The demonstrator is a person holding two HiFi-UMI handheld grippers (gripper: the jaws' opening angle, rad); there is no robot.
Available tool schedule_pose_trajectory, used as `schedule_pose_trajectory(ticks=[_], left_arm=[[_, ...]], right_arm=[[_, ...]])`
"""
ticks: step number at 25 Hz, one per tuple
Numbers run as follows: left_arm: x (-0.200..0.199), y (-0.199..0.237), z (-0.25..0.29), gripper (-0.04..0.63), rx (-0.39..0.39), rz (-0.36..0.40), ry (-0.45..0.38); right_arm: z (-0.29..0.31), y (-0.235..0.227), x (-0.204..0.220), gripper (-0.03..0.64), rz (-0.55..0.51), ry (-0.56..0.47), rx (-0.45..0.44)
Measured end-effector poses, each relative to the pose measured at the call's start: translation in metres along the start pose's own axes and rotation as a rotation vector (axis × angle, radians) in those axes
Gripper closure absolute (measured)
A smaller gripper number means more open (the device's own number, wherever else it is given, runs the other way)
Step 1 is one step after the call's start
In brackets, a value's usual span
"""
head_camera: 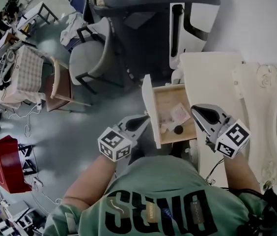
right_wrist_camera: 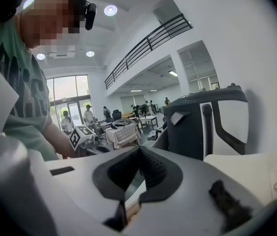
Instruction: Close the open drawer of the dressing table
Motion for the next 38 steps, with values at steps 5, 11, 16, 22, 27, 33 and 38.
schedule_pose_trajectory(ticks=[5,11,16,22,27,33,38], left_arm=[[0.041,0.014,0.013,0.586,-0.014,0.014,0.062],[0.095,0.053,0.025,0.585,-0.072,0.098,0.165],[0.144,0.076,0.045,0.582,-0.070,0.250,0.319],[0.191,0.097,0.067,0.446,-0.026,0.409,0.483],[0.216,0.106,0.078,0.418,0.019,0.516,0.577],[0.233,0.116,0.087,0.410,0.050,0.619,0.647],[0.235,0.114,0.095,0.425,0.083,0.677,0.655]], right_arm=[[0.023,-0.003,0.021,0.606,-0.001,0.027,-0.020],[0.044,-0.004,0.049,0.604,-0.006,0.060,-0.036],[0.053,-0.008,0.076,0.604,0.012,0.095,-0.044],[0.063,-0.012,0.099,0.605,0.030,0.119,-0.053],[0.064,-0.017,0.112,0.605,0.045,0.136,-0.052],[0.066,-0.025,0.120,0.604,0.053,0.147,-0.048],[0.069,-0.029,0.125,0.605,0.057,0.155,-0.054]])
Point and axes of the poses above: the fingertips, and each gripper's own axes: z forward along the fingers, y to its left, x out of its underside, the point moved 1 cm from there along -z, backward along the fingers, and after that the axes turned 7 degrees about z, right-handed, at the moved point
